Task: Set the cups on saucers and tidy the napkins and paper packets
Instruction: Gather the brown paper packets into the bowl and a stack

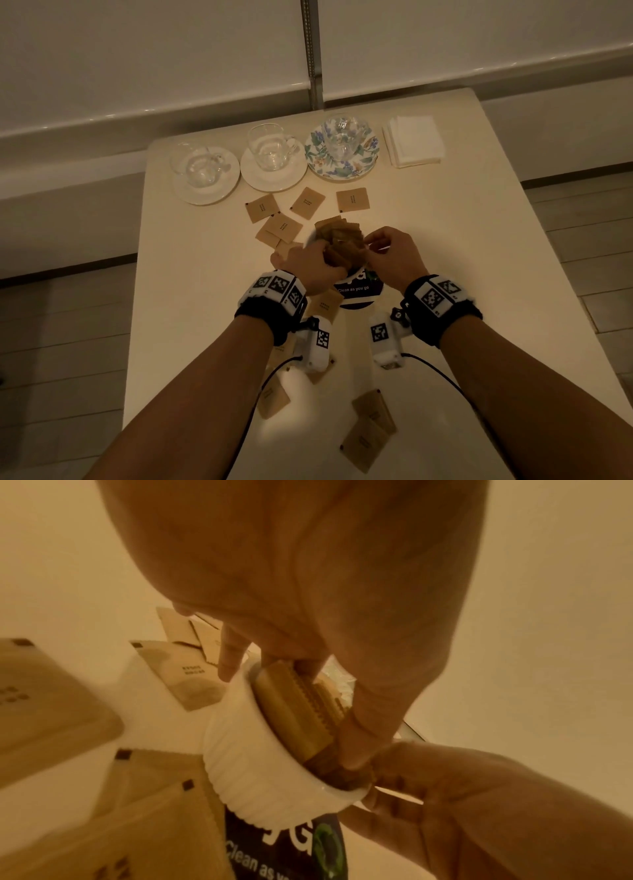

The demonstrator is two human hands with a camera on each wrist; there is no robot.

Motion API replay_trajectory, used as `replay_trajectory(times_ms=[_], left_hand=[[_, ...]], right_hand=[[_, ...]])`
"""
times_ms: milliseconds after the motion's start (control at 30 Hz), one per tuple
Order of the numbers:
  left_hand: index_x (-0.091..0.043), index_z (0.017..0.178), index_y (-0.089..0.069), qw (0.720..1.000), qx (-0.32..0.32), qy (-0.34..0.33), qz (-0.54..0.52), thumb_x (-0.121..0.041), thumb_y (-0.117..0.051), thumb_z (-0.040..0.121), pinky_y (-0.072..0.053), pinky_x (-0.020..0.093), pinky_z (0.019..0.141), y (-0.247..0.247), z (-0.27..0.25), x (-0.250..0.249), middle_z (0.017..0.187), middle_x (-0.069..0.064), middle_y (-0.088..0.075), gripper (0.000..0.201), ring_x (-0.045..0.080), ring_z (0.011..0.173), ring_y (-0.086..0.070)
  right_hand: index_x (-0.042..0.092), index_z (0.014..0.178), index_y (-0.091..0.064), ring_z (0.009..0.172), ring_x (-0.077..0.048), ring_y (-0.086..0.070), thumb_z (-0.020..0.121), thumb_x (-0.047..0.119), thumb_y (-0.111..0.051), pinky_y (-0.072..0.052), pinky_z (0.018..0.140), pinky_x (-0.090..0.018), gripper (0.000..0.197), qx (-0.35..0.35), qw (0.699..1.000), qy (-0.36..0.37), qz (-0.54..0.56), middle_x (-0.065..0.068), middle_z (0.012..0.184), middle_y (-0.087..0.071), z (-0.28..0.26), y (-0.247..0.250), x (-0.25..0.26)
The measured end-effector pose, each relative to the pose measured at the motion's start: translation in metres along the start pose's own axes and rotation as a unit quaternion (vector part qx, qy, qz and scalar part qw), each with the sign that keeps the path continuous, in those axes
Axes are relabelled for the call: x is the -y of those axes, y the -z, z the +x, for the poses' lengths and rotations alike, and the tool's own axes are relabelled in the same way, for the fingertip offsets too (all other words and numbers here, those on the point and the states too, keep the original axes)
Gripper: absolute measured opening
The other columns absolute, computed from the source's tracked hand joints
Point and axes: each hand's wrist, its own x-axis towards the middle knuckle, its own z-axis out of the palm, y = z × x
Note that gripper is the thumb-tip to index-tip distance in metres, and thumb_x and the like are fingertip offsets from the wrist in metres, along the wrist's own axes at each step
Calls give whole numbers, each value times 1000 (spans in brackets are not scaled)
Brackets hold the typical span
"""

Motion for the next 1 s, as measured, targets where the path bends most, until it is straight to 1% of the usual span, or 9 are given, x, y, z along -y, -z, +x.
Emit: replay_trajectory(times_ms=[133, 200, 267, 367, 533, 700, 833, 933, 1000], left_hand=[[-40, 138, -37, 999, 16, -34, -4, -76, -58, 69, -20, 53, 109, -3, -1, -3, 139, -1, -53, 81, 30, 128, -44], [-38, 140, -38, 999, -1, -40, 5, -76, -54, 76, -19, 53, 112, -2, -3, 0, 136, -2, -56, 76, 29, 129, -46], [-36, 137, -41, 997, -68, -45, 17, -75, -51, 78, -20, 52, 109, 0, -6, 4, 127, -5, -61, 70, 25, 123, -50], [-37, 133, -43, 988, -142, -49, 36, -72, -52, 78, -17, 54, 110, -2, -14, 7, 121, -4, -61, 66, 24, 122, -49], [-38, 150, -18, 996, -66, -55, 0, -49, -56, 86, 2, 55, 116, -14, -18, 1, 153, 4, -36, 76, 30, 144, -22], [-31, 135, -36, 979, -199, -33, -38, -70, -58, 75, -13, 53, 113, -7, -19, 9, 130, -1, -57, 74, 24, 128, -44], [-31, 134, -40, 984, -171, -40, 7, -65, -53, 83, -4, 55, 115, -18, -19, 7, 132, 1, -58, 63, 25, 134, -40], [-36, 133, -43, 986, -163, -43, -13, -70, -46, 83, 0, 56, 115, -19, -17, 9, 135, -1, -56, 61, 24, 138, -34], [-37, 141, -34, 988, -148, -40, -17, -75, -42, 82, 3, 56, 114, -20, -15, 9, 147, 1, -45, 71, 23, 145, -24]], right_hand=[[20, 88, -63, 84, -21, -69, 87, 16, -70, -60, 76, -44, 9, 15, 1000, 10, 9, -1, 89, -67, -2, 2, 1], [21, 89, -64, 83, -17, -67, 89, 21, -69, -59, 78, -41, 5, 25, 999, 20, -6, 1, 88, -68, -1, 5, 2], [23, 90, -64, 80, -9, -64, 87, 26, -71, -56, 74, -30, 8, 32, 998, 38, -36, 7, 85, -66, 0, 8, 2], [24, 85, -64, 74, -1, -55, 84, 23, -73, -41, 65, -17, 9, 22, 990, 88, -107, 12, 80, -59, 0, 7, 3], [21, 87, -70, 76, -8, -55, 84, 21, -73, -39, 64, -14, 4, 3, 981, 116, -153, 8, 82, -61, 5, 3, 11], [21, 88, -67, 74, -8, -60, 86, 27, -72, -49, 67, -22, 8, -20, 989, 103, -103, 8, 78, -64, 5, 8, 10], [26, 85, -63, 72, -1, -56, 84, 23, -73, -40, 62, -15, 11, 9, 989, 99, -111, 15, 77, -61, -1, 2, 8], [25, 86, -64, 76, -5, -59, 87, 21, -69, -48, 69, -20, 6, -6, 992, 91, -86, 13, 79, -62, -5, 4, 8], [23, 90, -64, 78, -8, -61, 89, 20, -67, -52, 71, -25, 4, -9, 994, 81, -76, 11, 82, -63, -9, 6, 7]])
